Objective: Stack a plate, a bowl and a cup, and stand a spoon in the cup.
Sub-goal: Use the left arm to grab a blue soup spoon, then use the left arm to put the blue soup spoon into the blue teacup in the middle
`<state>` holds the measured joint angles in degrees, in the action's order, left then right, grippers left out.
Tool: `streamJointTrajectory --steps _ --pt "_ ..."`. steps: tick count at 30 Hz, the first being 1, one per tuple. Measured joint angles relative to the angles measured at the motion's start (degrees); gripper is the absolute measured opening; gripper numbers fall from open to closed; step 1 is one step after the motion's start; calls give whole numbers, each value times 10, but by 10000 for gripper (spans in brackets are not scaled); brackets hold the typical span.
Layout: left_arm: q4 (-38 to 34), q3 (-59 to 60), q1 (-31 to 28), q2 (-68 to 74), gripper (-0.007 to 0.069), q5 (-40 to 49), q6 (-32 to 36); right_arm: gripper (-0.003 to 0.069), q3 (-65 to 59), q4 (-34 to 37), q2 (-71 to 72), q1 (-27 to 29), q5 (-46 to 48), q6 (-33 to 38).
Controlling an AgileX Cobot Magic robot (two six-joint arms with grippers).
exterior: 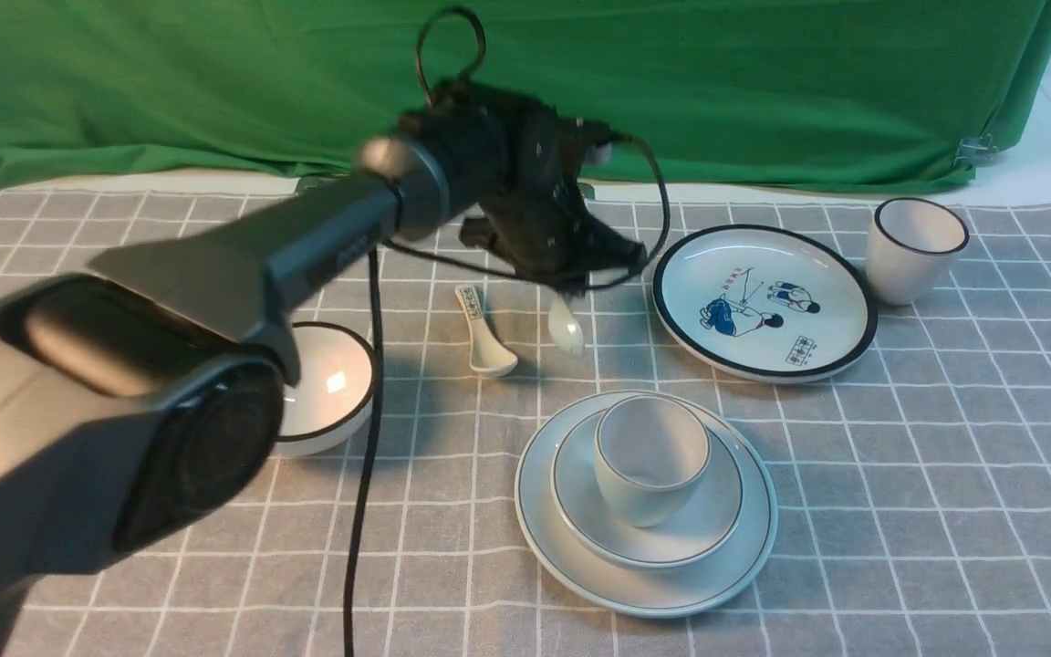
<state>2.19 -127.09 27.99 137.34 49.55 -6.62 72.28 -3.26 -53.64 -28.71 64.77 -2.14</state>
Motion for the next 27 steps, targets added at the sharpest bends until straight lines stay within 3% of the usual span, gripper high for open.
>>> streamJointTrajectory --steps 6,11,13,18,19,22,25,27 --pt "8 5 2 -109 28 29 12 20 0 0 0 0 0 0" --pt "8 104 26 -221 28 -2 34 20 0 -1 0 0 0 1" --pt "8 198 46 -281 28 -67 35 20 0 -1 0 0 0 8" --pt "5 467 88 -411 29 -357 33 20 -1 -2 0 0 -2 21" --pt "5 561 93 -441 29 -477 32 20 -1 -2 0 0 -4 21" --pt "5 702 94 -470 29 -674 29 20 -1 -2 0 0 -15 28" --pt "13 776 93 -475 29 -813 28 20 -1 -2 0 0 -23 29" --pt "34 792 93 -474 29 -841 28 20 -1 -2 0 0 -29 29"
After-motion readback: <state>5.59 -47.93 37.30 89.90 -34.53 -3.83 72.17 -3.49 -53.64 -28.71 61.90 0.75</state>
